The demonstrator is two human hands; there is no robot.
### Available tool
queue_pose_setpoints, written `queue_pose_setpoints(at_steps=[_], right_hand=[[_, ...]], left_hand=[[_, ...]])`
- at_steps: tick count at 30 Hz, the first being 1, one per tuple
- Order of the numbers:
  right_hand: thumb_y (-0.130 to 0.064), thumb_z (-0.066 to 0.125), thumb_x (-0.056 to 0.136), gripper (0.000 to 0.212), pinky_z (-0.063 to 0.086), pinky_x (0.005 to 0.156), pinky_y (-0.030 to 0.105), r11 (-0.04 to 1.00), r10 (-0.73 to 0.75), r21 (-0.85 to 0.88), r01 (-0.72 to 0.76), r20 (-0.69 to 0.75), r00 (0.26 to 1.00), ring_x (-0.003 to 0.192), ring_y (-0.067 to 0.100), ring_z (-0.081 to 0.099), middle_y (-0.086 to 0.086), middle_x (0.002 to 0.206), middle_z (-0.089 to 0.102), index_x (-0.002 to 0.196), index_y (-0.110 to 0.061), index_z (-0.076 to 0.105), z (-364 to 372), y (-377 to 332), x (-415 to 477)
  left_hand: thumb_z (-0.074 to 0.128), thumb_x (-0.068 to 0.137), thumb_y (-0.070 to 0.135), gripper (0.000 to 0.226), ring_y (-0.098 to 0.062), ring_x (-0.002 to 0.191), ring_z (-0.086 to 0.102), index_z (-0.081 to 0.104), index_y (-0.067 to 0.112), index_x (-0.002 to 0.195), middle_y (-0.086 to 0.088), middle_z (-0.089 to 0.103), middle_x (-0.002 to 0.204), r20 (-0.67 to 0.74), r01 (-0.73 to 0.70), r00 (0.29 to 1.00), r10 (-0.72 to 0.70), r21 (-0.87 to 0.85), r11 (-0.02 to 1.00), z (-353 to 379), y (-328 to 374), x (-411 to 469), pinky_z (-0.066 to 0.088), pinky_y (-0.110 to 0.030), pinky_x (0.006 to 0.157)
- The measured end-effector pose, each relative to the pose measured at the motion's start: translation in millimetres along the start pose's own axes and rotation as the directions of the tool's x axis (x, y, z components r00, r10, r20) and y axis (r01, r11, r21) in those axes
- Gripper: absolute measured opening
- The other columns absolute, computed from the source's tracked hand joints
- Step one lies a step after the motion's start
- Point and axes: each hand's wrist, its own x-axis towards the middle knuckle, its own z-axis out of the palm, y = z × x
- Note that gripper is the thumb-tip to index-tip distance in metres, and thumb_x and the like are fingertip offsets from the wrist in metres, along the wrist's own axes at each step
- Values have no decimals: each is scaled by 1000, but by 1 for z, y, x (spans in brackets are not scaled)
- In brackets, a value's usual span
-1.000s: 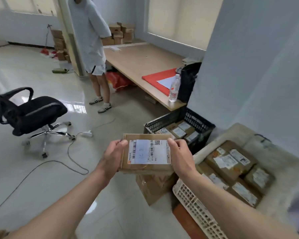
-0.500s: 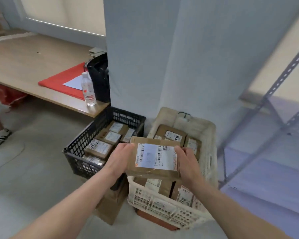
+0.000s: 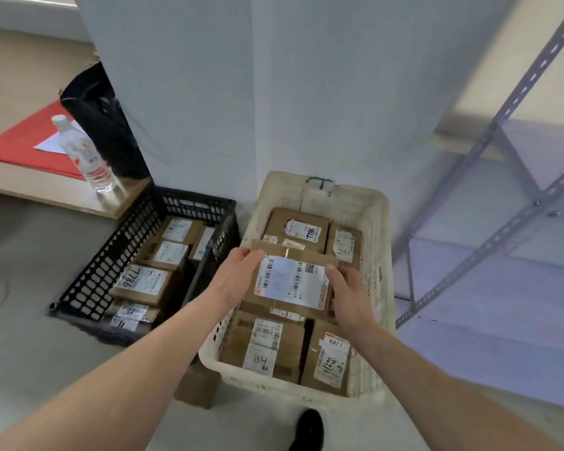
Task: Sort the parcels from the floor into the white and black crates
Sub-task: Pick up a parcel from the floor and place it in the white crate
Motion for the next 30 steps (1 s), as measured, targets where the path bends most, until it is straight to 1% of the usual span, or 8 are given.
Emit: queue_pose_setpoints(at_steps=[5,7,10,14,19,23,26,30], right_hand=[[-53,52,101,49,45,73,25,996,89,-1,-89,108,990,100,10,62,-1,126,63,139,-21,47,-3,14,45],[-69,54,91,66,52,88,36,993,115,-3,-116,154,981,105,17,64,-1,126,64,140,-24,47,0,17,57],[-91,55,66,95,52,101,53,988,156,-6,-157,176,972,113,24,66,-2,125,68,138,-29,50,10,40,81],[-80,56,69,78,56,96,51,975,221,-15,-222,211,952,103,20,71,-5,111,73,129,-31,53,21,49,94],[-51,58,100,39,55,95,42,956,287,-15,-292,230,930,102,14,66,-9,110,66,128,-28,48,30,53,104],[-69,62,74,73,55,99,48,939,335,-3,-343,217,917,106,18,67,-9,115,69,135,-29,53,42,69,115],[-67,63,69,70,56,97,50,923,375,-6,-385,242,895,104,20,71,-7,111,74,129,-30,59,54,87,119],[-72,65,66,73,57,96,48,910,407,-30,-413,249,879,106,20,71,-8,113,75,128,-35,60,70,103,124]], left_hand=[[50,94,55,60,-20,116,59,50,19,141,0,63,127,-40,109,994,-105,95,990,24,-11,35,47,-41,100],[50,91,57,66,-23,123,56,49,19,145,-3,60,135,-56,156,987,-151,102,983,30,-17,48,43,-44,107],[50,97,48,52,-24,114,60,55,15,137,-7,64,127,-62,208,977,-202,110,972,37,-26,66,47,-39,96],[51,75,64,75,-24,115,60,54,20,136,-4,64,126,-49,236,972,-231,134,963,40,-36,85,48,-44,100],[50,96,47,40,-23,119,55,53,27,131,-1,58,130,-4,261,964,-266,201,944,44,-51,111,45,-42,102],[51,77,70,85,-26,137,46,40,30,151,-2,45,155,56,294,946,-320,274,916,46,-77,139,37,-51,115],[51,87,56,82,-29,142,39,23,27,160,-4,37,159,71,314,931,-358,345,885,51,-76,139,34,-45,116],[56,94,37,54,-21,105,62,41,25,145,-4,65,127,93,302,928,-361,379,875,50,-93,154,49,-34,88]])
